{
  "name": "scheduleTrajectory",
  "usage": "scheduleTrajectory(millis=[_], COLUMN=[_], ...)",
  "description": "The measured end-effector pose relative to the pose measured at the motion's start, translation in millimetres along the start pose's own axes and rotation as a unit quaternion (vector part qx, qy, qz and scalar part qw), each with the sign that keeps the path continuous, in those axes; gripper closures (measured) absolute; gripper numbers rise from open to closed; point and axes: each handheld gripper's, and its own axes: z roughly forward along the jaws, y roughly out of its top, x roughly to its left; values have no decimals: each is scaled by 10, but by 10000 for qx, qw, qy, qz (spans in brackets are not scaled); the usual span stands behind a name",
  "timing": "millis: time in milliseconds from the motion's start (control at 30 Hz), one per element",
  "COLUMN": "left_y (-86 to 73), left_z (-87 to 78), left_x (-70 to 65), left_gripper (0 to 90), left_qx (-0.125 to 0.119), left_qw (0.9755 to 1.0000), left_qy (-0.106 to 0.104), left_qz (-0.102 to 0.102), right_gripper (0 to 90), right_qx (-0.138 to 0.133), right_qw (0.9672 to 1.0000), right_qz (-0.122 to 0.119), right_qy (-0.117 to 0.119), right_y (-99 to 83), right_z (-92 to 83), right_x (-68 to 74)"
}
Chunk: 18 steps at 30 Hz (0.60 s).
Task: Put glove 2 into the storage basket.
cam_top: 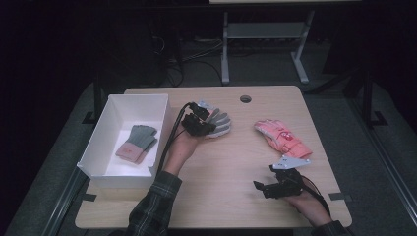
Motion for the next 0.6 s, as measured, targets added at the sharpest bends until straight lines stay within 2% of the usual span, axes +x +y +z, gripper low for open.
scheduleTrajectory(millis=[33, 67, 100, 200, 267, 467, 600], left_y=[-8, -8, -16, -25, -44, -77, -112], left_z=[91, 91, 170, 232, 318, 426, 512], left_x=[69, 69, 130, 194, 273, 359, 462], left_gripper=[898, 898, 898, 898, 899, 899, 899], left_qx=[26, 26, 84, 145, 176, 251, 311], left_qw=[9998, 9998, 9993, 9988, 9978, 9963, 9949], left_qy=[179, 179, 340, 457, 595, 727, 812], left_qz=[-75, -75, -105, -88, -235, -385, -509], right_gripper=[137, 137, 137, 136, 136, 136, 136], right_qx=[-12, -12, -15, -16, -11, -15, -14], right_qw=[10000, 10000, 10000, 10000, 10000, 10000, 10000], right_qz=[-21, -21, -27, -15, -3, -33, -38], right_qy=[7, 7, 6, 11, 16, 12, 28], right_y=[-2, -2, -2, -1, 1, -2, -3], right_z=[1, 1, -2, -1, 0, -2, -4], right_x=[-10, -10, -12, -8, -4, -13, -16])
